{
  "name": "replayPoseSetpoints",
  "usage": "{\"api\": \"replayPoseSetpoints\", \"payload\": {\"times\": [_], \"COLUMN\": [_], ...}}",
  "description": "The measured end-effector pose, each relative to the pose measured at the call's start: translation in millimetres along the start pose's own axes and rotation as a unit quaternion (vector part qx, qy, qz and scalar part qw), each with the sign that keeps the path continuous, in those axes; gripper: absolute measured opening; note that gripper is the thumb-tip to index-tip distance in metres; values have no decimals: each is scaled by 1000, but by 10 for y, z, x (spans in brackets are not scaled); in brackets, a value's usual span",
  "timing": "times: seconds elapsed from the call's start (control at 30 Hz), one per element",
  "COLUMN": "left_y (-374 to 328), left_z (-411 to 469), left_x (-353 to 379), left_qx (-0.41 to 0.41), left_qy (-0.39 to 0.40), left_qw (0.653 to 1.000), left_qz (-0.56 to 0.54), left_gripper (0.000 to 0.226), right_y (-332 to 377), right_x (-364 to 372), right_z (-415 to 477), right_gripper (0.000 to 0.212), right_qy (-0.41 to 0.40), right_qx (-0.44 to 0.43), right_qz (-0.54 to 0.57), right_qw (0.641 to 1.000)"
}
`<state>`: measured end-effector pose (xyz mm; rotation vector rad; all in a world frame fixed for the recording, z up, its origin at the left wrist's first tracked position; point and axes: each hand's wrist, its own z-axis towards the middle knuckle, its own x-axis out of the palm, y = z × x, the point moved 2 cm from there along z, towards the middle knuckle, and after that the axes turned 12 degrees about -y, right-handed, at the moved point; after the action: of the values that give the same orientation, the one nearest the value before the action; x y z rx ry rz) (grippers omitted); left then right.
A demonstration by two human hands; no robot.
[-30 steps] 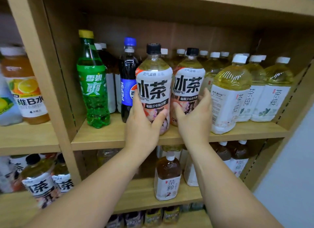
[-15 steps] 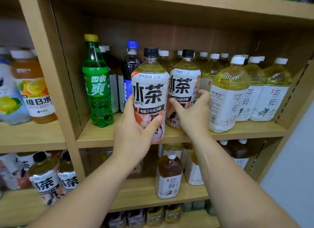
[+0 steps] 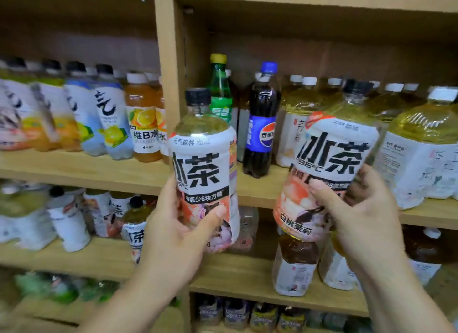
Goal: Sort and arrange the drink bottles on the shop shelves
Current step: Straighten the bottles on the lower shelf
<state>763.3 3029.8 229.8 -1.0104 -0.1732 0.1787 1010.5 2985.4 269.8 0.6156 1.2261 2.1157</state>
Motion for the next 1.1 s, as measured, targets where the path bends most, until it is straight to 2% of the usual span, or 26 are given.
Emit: {"api": "replayPoseSetpoints", "payload": {"times": [0.1,0.27,0.4,0.53,0.67,0.8,1.1], "left_y": [183,555,860,1294,1795,2199,3043], "left_z": [-103,-237,-312,-229,25,384,959], "left_x": [-298,-973,-1606,-2173,-2539,-2768,-2796], "left_qx": [-29,-59,-92,-141,-186,-197,-203], "left_qy": [-30,-97,-148,-140,-109,-63,43], "left_qw": [999,991,978,968,963,966,970], "left_qz": [0,65,119,154,162,156,130], "left_gripper": [64,69,70,75,72,64,71], "right_y": [-82,-326,-477,-583,-714,-856,-1078], "right_x": [189,673,1028,1400,1834,2265,2846], "right_z": [-269,-707,-1090,-1442,-1782,-2110,-2585], "right_gripper": [60,58,83,85,84,84,70], "right_qy": [56,147,202,234,228,201,120], "right_qx": [38,88,111,136,169,203,222], "right_qz": [45,69,46,38,32,5,-64], "right_qw": [997,983,972,962,958,958,965]}}
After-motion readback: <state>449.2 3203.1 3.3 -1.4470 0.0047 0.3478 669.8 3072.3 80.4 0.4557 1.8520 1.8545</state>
